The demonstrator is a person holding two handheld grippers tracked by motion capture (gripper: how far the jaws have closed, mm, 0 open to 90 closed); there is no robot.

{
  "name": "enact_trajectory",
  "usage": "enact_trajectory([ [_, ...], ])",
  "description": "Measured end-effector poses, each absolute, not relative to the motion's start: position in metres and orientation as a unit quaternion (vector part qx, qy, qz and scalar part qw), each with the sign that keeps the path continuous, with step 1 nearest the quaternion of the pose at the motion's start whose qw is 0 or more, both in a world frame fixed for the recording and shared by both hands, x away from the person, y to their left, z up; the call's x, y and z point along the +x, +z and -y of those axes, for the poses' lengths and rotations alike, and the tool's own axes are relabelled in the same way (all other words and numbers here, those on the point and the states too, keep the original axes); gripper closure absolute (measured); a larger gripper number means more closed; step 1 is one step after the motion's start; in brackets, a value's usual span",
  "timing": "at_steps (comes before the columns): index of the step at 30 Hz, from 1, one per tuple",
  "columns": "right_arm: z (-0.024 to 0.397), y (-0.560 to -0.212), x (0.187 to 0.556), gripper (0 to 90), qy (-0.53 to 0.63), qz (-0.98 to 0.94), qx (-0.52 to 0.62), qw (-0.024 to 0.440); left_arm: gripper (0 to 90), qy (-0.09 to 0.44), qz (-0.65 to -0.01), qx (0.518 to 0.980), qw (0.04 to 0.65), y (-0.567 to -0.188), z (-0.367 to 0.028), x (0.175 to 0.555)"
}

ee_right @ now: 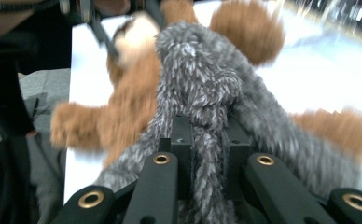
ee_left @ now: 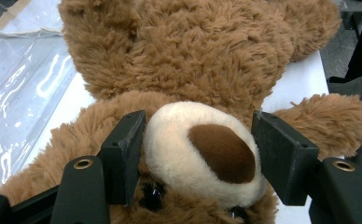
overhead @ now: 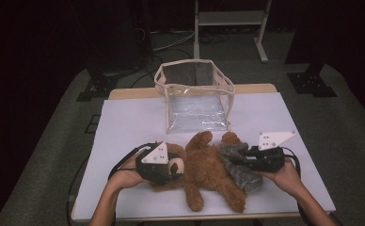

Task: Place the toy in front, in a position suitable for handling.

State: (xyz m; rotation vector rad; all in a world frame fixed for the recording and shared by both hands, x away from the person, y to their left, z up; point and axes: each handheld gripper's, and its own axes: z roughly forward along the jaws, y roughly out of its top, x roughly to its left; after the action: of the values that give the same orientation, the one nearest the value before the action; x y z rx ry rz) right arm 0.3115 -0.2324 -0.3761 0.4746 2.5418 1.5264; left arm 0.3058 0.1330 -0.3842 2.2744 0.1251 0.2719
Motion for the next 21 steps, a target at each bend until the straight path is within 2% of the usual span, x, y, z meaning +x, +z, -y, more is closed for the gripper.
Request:
enact_trajectory([
  [4,0.203,-0.356,0.328,78.7,0.502,-0.85,0.138,0.081,36.3,0.11,-0.048,0.904,0.41,-0.385,-0.131,0.304],
  [7,0.174,-0.356,0.339,78.7,0.482,-0.864,0.123,0.083,36.3,0.111,-0.046,0.905,0.409,-0.385,-0.131,0.303],
  [11,0.157,-0.359,0.348,78.7,0.468,-0.871,0.122,0.081,36.3,0.112,-0.044,0.905,0.409,-0.386,-0.132,0.303],
  [16,0.179,-0.369,0.356,78.7,0.454,-0.875,0.151,0.073,36.5,0.115,-0.043,0.905,0.408,-0.386,-0.131,0.301],
  [21,0.22,-0.379,0.363,78.7,0.429,-0.878,0.199,0.081,36.5,0.113,-0.044,0.905,0.407,-0.386,-0.13,0.301],
])
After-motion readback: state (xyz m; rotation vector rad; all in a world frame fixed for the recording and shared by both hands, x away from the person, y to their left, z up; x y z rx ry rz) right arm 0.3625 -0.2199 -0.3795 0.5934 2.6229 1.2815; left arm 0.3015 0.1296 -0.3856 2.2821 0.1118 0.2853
